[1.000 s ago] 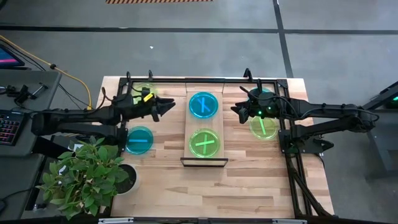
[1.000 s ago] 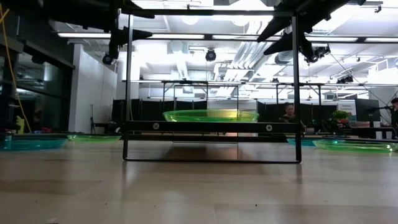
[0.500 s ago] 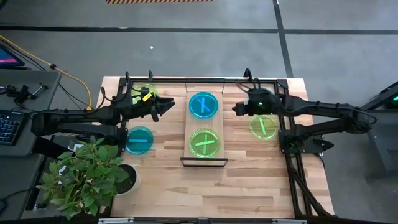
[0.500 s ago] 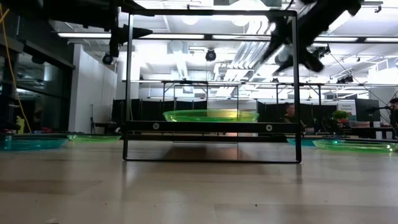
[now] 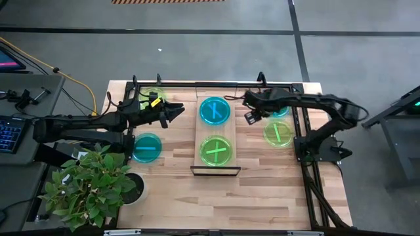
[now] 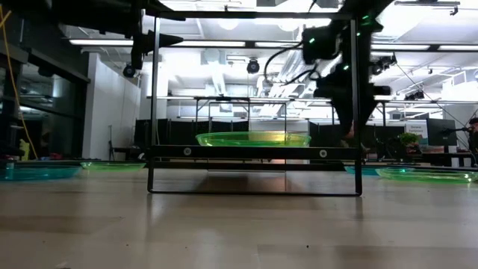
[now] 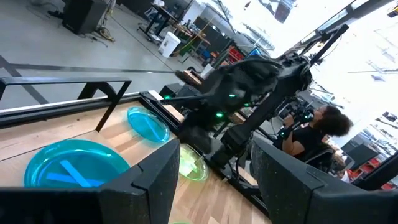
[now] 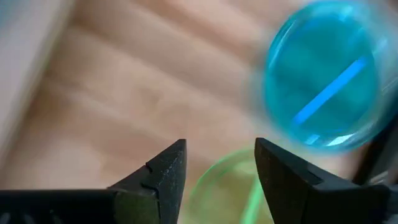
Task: Place and stack plates onto a shelf
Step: Stack the blue plate on top of the blue plate on the shelf
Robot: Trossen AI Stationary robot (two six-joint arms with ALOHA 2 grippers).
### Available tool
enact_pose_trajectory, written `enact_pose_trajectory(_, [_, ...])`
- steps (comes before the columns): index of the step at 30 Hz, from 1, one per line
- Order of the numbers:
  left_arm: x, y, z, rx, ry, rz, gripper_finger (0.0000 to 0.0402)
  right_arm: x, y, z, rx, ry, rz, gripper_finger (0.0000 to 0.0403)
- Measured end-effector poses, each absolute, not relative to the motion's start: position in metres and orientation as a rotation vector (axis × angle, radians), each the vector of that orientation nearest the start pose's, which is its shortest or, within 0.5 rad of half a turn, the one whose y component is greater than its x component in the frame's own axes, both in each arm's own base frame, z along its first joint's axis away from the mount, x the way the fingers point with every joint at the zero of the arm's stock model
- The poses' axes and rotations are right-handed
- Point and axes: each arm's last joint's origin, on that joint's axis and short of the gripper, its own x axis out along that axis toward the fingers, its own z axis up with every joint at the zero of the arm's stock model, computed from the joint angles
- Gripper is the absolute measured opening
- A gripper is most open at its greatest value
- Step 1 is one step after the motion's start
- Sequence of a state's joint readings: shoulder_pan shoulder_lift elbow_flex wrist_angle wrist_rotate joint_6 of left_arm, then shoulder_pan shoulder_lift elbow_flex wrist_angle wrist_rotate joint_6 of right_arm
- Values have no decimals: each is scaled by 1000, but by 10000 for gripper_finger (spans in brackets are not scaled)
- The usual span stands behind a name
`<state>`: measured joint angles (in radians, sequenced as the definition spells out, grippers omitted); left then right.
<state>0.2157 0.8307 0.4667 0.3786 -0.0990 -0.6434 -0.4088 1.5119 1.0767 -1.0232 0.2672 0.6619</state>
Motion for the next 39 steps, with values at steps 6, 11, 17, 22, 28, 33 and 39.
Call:
enact_pose_trajectory(6, [184, 43, 269, -637, -115, 302, 191, 247, -144, 189, 525, 1439, -1047, 174])
enact_pose_trajectory(11, [184, 43, 269, -634, -116, 307, 191, 240, -164, 160, 539, 1515, -1090, 174])
enact_pose_trajectory(17, [184, 44, 268, -625, -117, 328, 191, 234, -172, 146, 539, 1502, -1138, 171])
enact_pose_trajectory(22, [184, 44, 266, -626, -94, 336, 191, 228, -174, 142, 521, 1504, -1166, 151])
enact_pose_trajectory(28, [184, 44, 265, -627, -81, 341, 191, 221, -174, 132, 543, 1499, -1173, 119])
enact_pose_trajectory(33, [184, 44, 265, -628, -81, 341, 191, 217, -171, 127, 542, 1500, -1178, 108])
enact_pose_trajectory(39, [184, 44, 264, -627, -81, 341, 191, 217, -170, 126, 530, 1519, -1155, 43])
